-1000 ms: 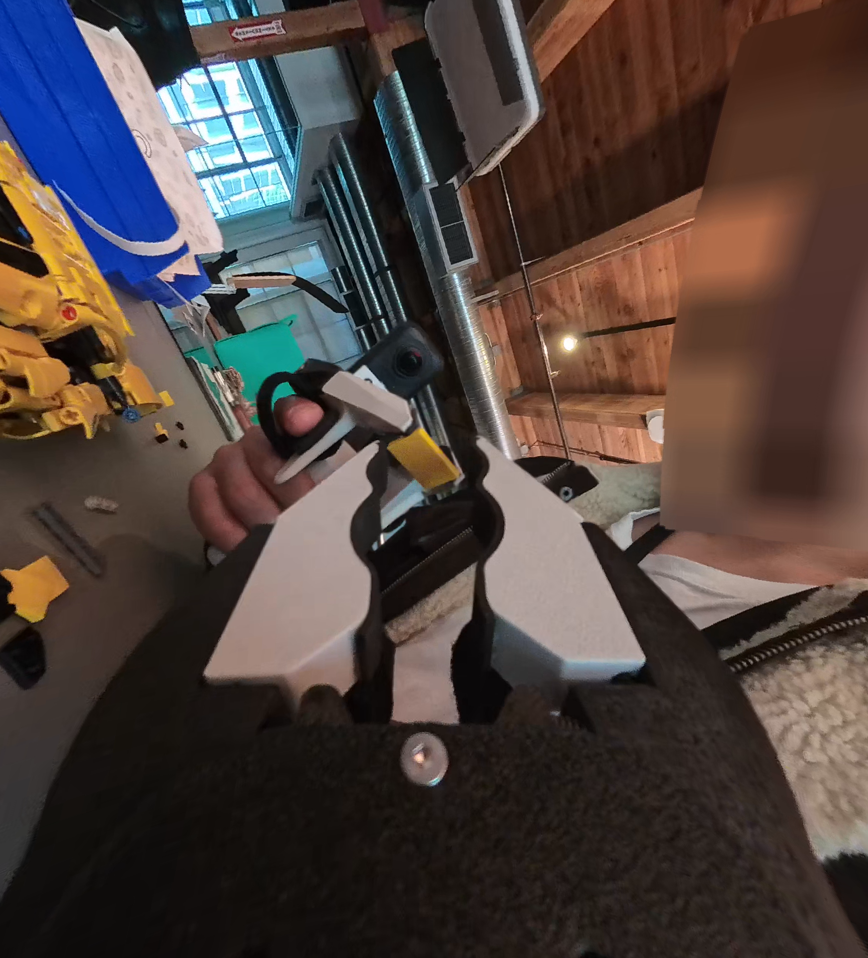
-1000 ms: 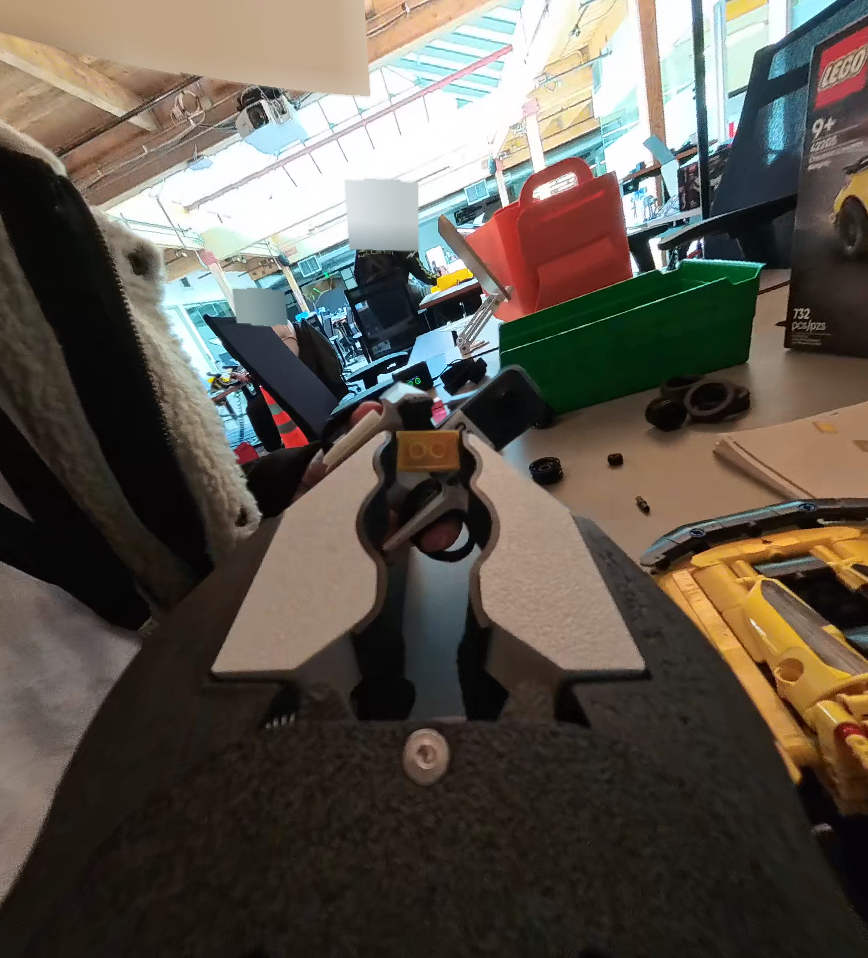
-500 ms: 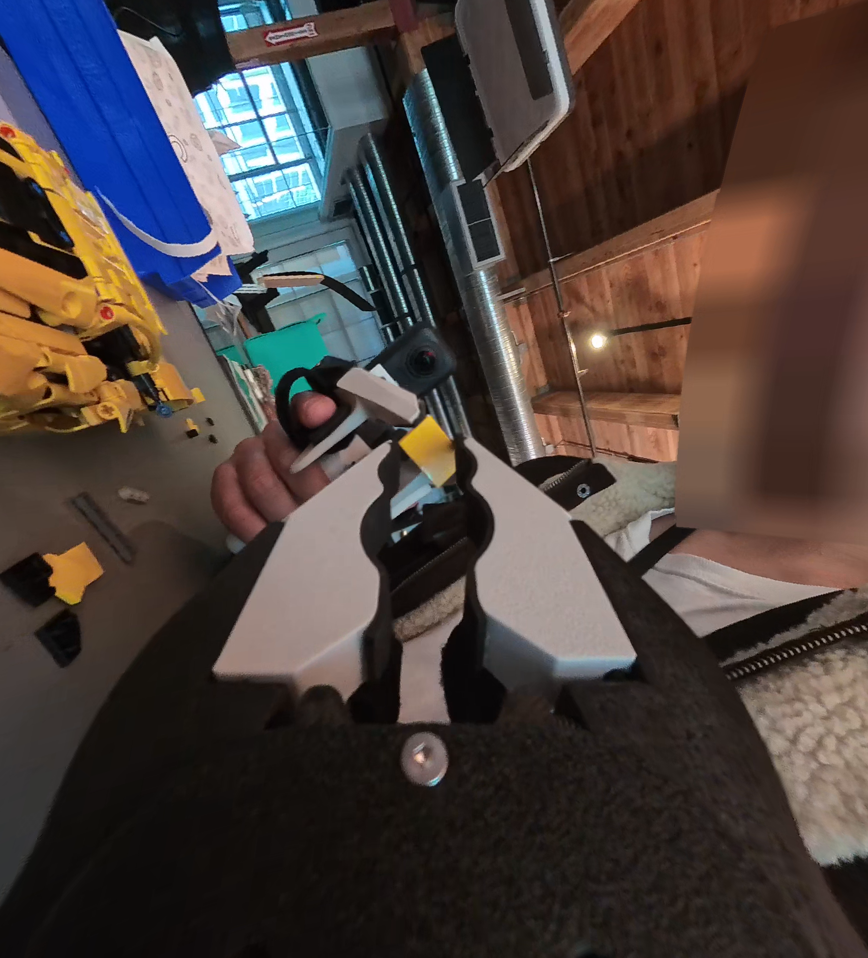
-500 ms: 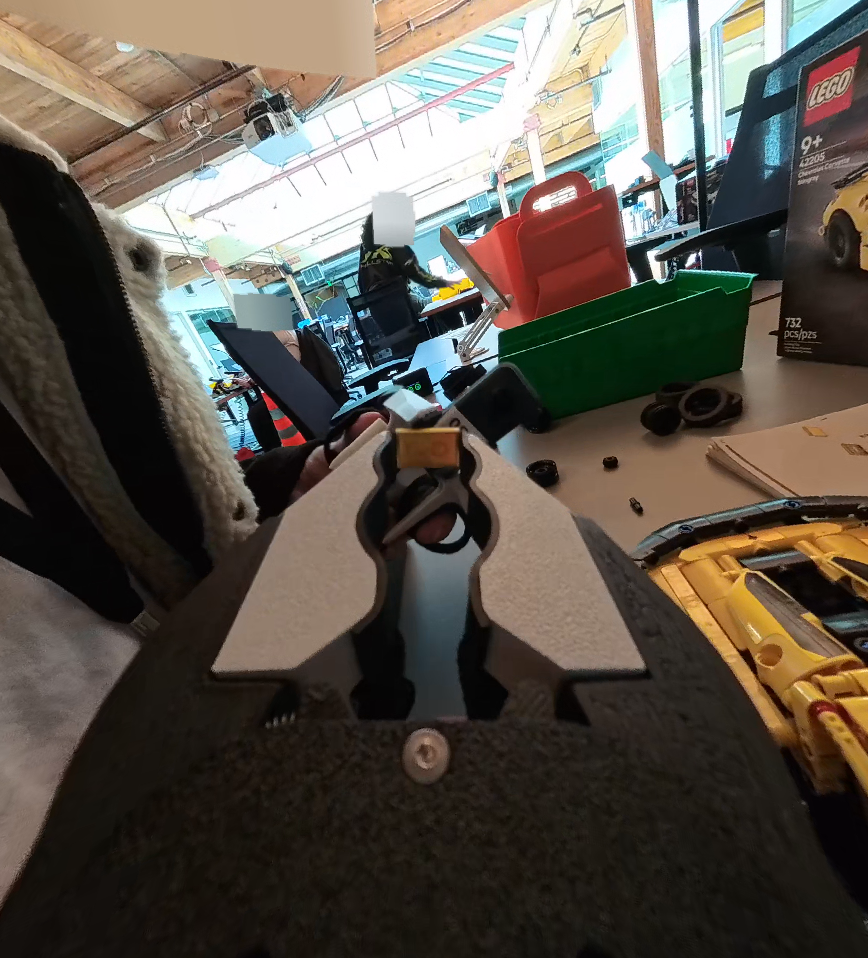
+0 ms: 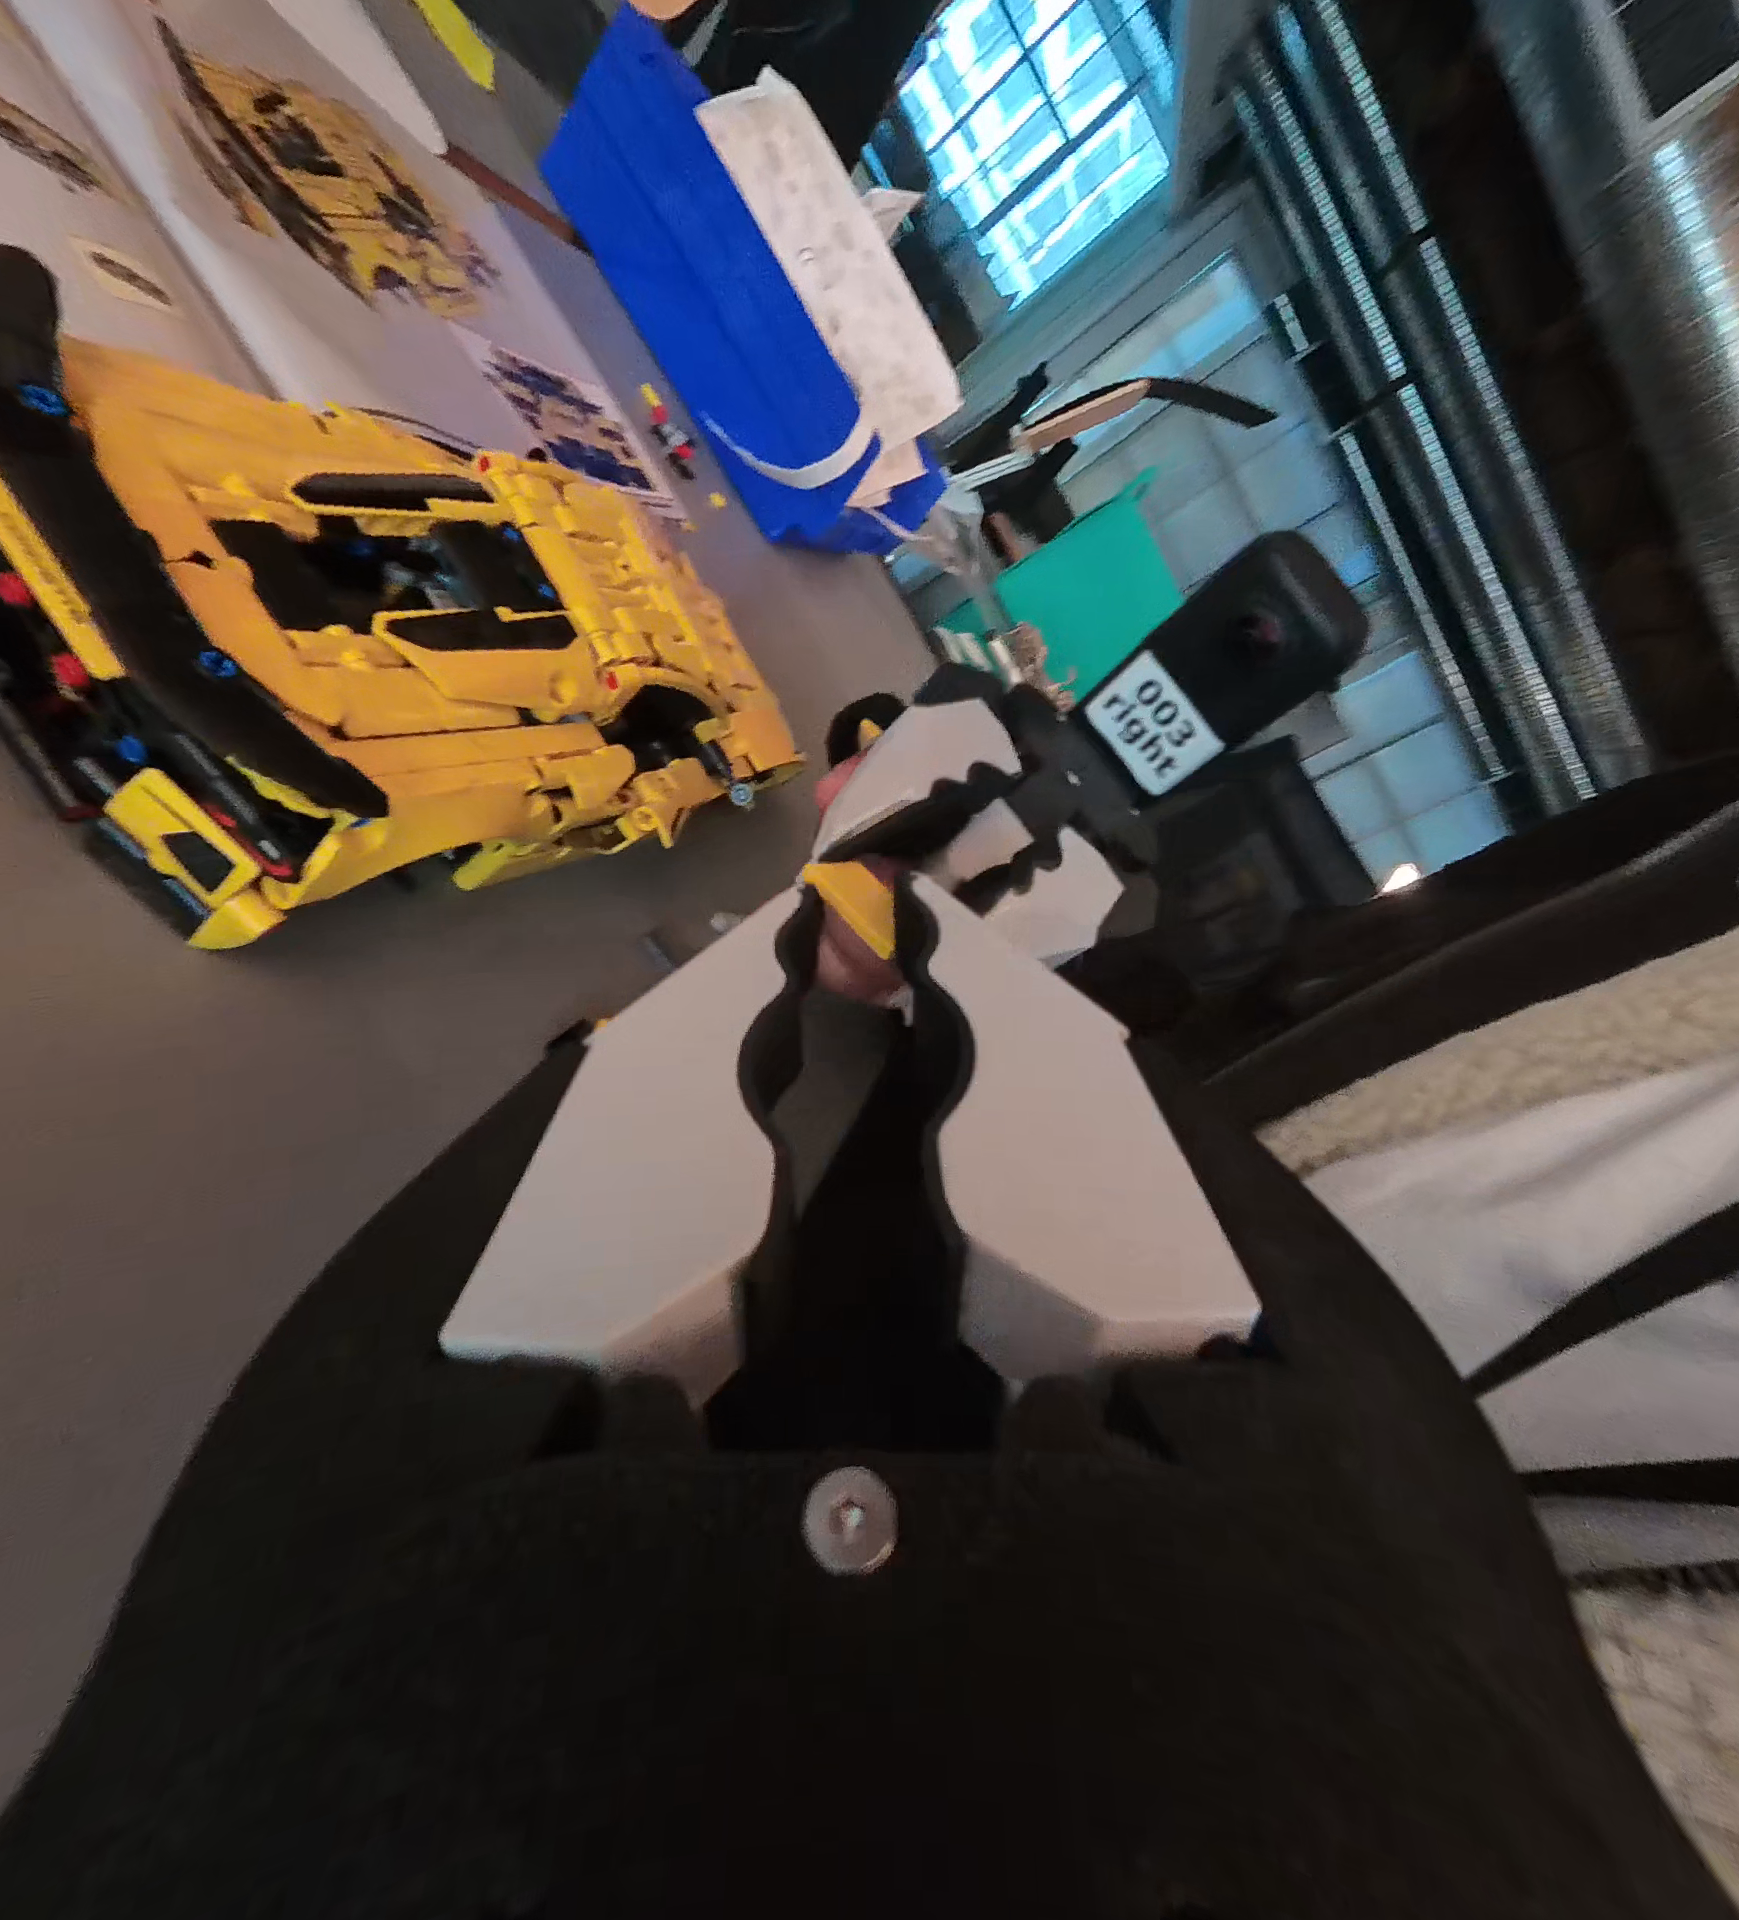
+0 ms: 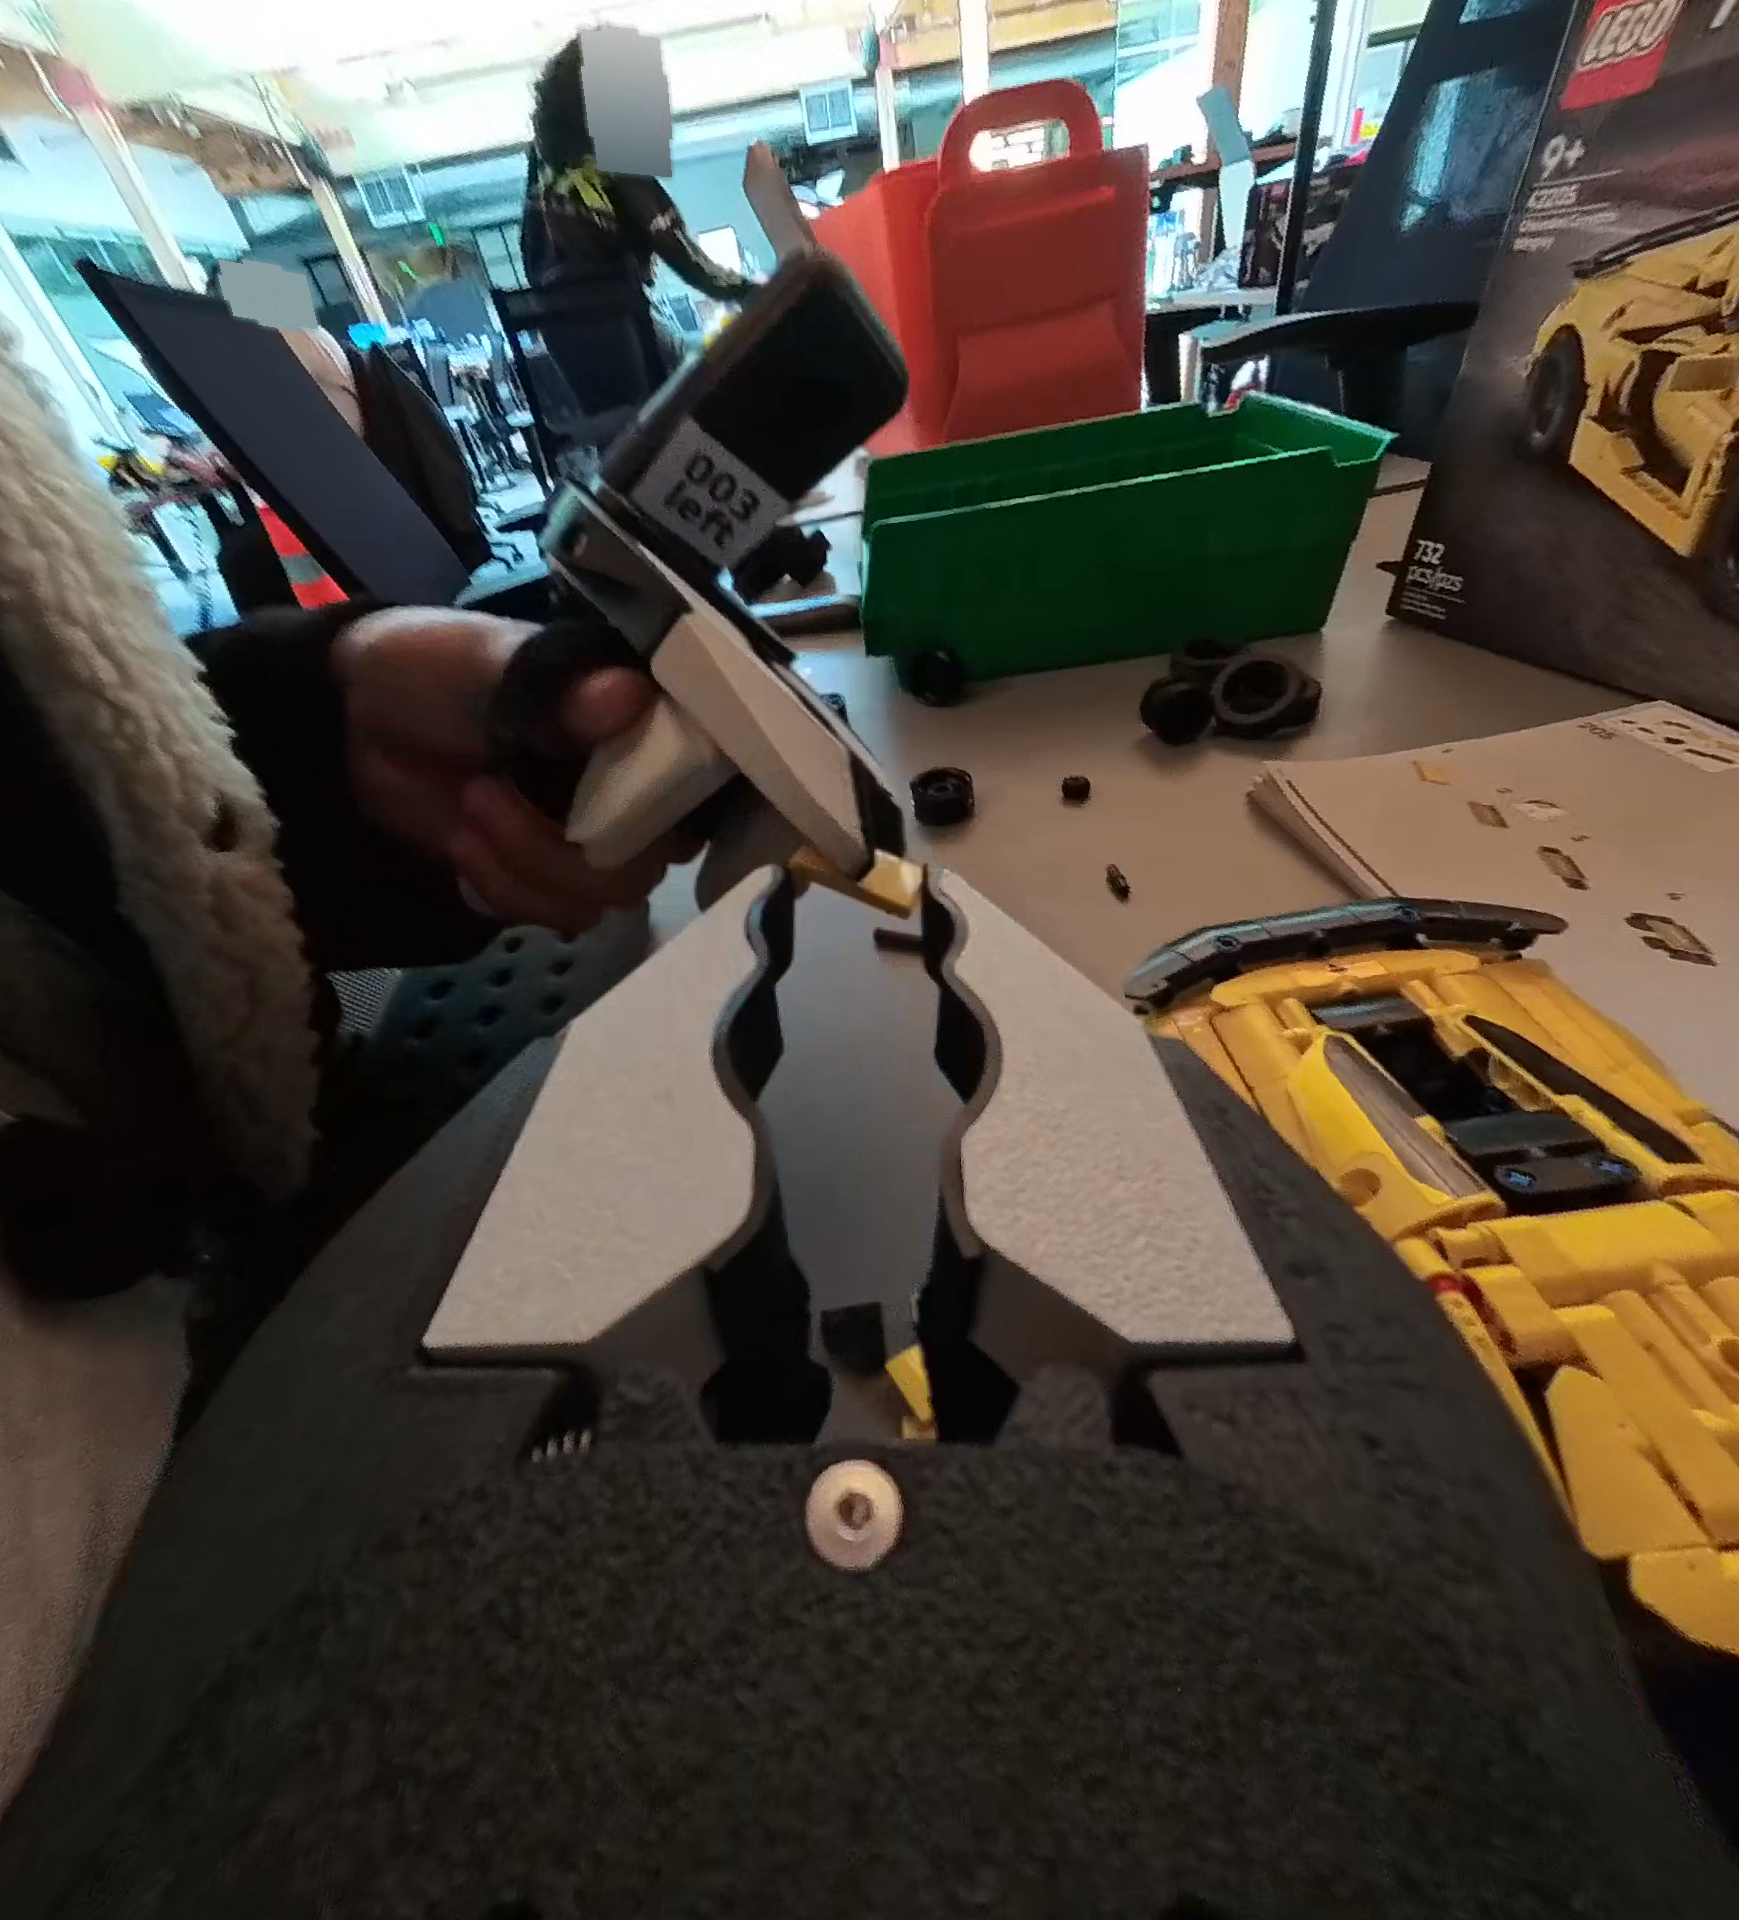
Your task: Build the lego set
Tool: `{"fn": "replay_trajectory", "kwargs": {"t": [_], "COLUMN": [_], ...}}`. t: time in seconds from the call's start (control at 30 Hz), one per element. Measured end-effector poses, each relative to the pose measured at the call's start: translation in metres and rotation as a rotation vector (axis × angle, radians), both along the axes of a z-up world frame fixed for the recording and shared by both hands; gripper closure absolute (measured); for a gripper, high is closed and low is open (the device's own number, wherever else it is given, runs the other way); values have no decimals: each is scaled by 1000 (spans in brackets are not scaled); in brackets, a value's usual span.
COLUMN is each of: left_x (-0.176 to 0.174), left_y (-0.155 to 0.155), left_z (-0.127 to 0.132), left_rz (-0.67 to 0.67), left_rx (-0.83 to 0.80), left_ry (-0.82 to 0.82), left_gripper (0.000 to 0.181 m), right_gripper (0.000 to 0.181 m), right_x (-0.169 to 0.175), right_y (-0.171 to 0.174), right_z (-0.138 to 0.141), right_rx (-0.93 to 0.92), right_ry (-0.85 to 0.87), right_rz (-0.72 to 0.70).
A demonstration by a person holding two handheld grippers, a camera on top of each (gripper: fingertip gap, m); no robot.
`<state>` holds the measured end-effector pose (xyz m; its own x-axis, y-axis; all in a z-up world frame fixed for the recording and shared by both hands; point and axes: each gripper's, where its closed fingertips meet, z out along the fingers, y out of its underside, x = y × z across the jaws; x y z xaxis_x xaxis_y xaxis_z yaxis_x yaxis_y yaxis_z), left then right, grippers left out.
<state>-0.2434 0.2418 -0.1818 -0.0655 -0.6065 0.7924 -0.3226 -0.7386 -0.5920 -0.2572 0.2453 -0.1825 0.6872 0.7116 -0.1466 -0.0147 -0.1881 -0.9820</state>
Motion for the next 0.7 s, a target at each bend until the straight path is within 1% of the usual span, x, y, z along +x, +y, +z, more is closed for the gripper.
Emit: {"fn": "replay_trajectory", "kwargs": {"t": [0.13,0.2,0.33,0.4,0.47,0.53,0.6,0.63,0.7], "left_x": [-2,-4,-7,-14,-26,-33,-36,-34,-27], "left_y": [0,0,-2,-4,-11,-12,-18,-17,-10], "left_z": [-8,-9,-11,-9,-18,-27,-21,-21,-19], "left_rz": [6,-2,-31,-92,-226,-315,-411,-422,-391], "left_rx": [28,-2,-49,-38,40,89,22,-9,-102], "left_ry": [49,44,29,-5,8,41,18,28,33], "left_gripper": [169,169,171,179,179,179,179,179,179], "right_gripper": [159,166,167,167,157,155,153,153,154], "right_x": [-1,-1,-3,-8,-12,-21,-24,-26,-27], "right_y": [0,0,-3,-9,-18,-30,-31,-30,-25], "right_z": [-10,-12,-14,-19,-23,-27,-37,-39,-38], "right_rx": [9,17,2,-38,-72,-127,-178,-176,-165], "right_ry": [-73,-102,-114,-127,-130,-111,-137,-149,-158], "right_rz": [-9,-17,7,56,121,227,257,257,219]}}
